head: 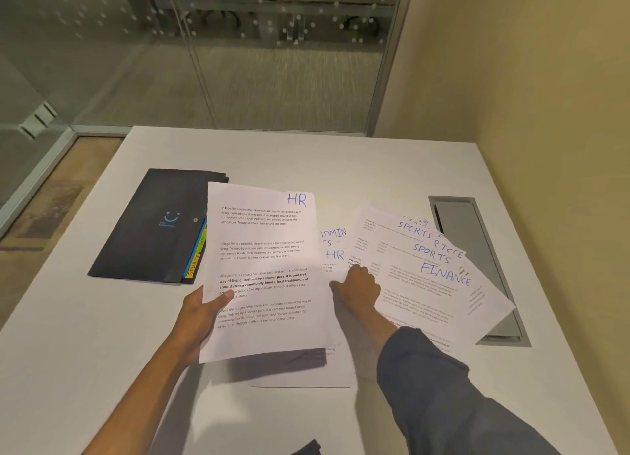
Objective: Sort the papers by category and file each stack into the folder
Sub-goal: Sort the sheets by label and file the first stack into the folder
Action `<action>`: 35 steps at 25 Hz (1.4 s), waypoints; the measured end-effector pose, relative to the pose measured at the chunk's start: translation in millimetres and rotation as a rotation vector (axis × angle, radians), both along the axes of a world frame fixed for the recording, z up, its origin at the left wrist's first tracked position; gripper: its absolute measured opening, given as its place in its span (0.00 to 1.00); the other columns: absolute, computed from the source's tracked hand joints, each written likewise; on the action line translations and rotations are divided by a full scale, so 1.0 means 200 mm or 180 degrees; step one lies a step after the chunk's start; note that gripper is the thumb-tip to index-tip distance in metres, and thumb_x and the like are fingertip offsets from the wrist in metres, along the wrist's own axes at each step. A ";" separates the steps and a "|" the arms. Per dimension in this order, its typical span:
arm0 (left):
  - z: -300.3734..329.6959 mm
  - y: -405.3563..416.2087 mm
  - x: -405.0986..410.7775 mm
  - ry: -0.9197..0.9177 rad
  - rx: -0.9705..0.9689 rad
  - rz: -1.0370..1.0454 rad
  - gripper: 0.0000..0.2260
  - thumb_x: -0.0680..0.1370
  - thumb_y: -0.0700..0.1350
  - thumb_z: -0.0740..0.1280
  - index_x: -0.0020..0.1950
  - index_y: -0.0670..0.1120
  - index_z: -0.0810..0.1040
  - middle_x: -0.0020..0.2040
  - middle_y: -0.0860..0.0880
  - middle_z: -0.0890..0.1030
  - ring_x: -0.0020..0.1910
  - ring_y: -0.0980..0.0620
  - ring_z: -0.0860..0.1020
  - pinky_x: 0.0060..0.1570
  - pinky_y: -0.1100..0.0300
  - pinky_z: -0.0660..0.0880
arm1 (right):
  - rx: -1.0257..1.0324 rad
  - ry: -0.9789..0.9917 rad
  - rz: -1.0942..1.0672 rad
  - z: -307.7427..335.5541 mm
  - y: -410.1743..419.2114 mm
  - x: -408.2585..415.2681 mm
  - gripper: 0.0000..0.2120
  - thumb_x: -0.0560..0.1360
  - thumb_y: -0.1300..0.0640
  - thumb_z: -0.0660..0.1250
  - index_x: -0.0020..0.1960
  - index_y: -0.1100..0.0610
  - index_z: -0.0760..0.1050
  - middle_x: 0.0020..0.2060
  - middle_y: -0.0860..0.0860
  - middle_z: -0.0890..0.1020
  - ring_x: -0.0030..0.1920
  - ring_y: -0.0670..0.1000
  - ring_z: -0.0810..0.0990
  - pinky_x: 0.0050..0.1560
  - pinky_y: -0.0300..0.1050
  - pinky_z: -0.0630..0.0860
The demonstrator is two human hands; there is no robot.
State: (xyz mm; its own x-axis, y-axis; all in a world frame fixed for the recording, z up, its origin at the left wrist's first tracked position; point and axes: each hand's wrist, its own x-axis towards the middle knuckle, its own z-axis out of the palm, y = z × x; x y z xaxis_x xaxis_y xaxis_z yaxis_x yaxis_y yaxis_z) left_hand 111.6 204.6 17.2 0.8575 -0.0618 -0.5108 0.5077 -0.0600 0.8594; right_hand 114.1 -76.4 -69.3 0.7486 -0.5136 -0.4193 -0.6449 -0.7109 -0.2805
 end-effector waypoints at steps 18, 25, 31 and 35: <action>-0.01 0.00 0.09 -0.0155 -0.0169 0.0138 0.16 0.79 0.38 0.65 0.66 0.47 0.75 0.56 0.47 0.82 0.52 0.43 0.82 0.47 0.51 0.79 | 0.0544 -0.2277 -0.0002 0.47 -0.29 -0.19 0.11 0.79 0.53 0.66 0.59 0.52 0.80 0.47 0.46 0.85 0.38 0.47 0.80 0.33 0.41 0.73; 0.06 -0.09 0.13 -0.0396 -0.0165 0.0132 0.15 0.79 0.36 0.64 0.66 0.43 0.74 0.56 0.45 0.81 0.50 0.46 0.81 0.44 0.56 0.77 | 0.1728 -0.3435 -0.0732 0.96 -0.63 -0.32 0.06 0.75 0.61 0.71 0.50 0.53 0.84 0.42 0.54 0.86 0.40 0.52 0.82 0.43 0.47 0.78; 0.14 -0.25 0.08 -0.0501 -0.0221 -0.0248 0.11 0.80 0.37 0.64 0.61 0.46 0.76 0.53 0.47 0.83 0.50 0.46 0.82 0.47 0.52 0.79 | 0.2823 -0.3162 -0.1070 1.11 -0.67 -0.34 0.08 0.76 0.64 0.70 0.54 0.58 0.82 0.47 0.55 0.87 0.42 0.53 0.86 0.44 0.45 0.83; 0.18 -0.40 -0.02 -0.0470 -0.0284 -0.0482 0.10 0.79 0.40 0.66 0.60 0.49 0.77 0.54 0.48 0.84 0.50 0.47 0.83 0.53 0.46 0.79 | 0.2885 -0.2847 -0.1361 0.99 -0.57 -0.28 0.08 0.76 0.62 0.70 0.54 0.63 0.81 0.47 0.56 0.86 0.39 0.52 0.85 0.39 0.41 0.82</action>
